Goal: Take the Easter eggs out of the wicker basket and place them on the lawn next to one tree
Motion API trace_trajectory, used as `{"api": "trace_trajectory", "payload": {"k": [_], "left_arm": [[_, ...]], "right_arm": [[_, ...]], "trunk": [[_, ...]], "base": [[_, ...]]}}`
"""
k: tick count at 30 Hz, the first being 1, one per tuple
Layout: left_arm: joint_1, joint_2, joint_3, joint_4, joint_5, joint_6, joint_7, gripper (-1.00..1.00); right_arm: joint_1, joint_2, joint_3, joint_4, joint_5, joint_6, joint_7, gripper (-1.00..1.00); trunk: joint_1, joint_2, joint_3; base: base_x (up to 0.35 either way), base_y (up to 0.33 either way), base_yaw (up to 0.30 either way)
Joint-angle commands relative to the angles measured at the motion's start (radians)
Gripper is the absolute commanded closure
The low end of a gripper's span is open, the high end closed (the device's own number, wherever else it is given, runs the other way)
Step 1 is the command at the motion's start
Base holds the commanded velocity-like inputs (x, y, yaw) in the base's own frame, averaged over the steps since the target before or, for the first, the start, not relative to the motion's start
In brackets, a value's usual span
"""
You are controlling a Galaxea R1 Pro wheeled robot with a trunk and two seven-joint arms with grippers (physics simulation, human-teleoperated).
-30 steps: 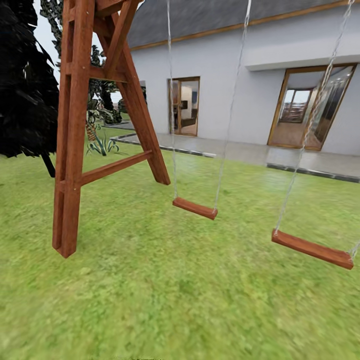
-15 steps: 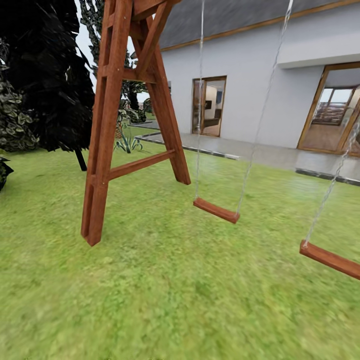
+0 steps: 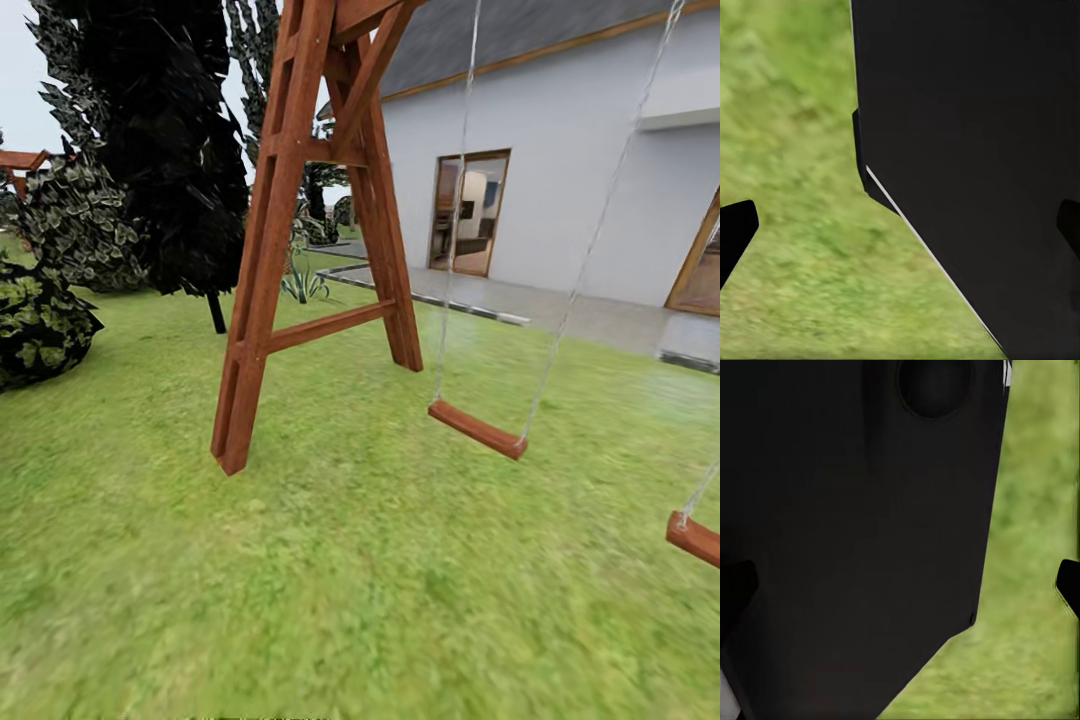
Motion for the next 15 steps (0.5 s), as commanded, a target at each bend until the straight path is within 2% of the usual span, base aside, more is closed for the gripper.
{"api": "trace_trajectory", "payload": {"k": [1,15], "left_arm": [[0.0,0.0,0.0,-0.001,0.0,-0.001,-0.001,-1.0],[0.0,0.0,0.0,-0.001,0.0,-0.001,-0.001,-1.0]], "right_arm": [[-0.001,0.0,0.001,0.002,0.001,-0.001,0.0,-1.0],[-0.001,0.0,0.001,0.004,0.001,-0.001,0.0,-1.0]], "trunk": [[0.0,0.0,-0.001],[0.0,0.0,-0.001]], "base": [[0.0,0.0,0.298],[0.0,0.0,0.298]]}}
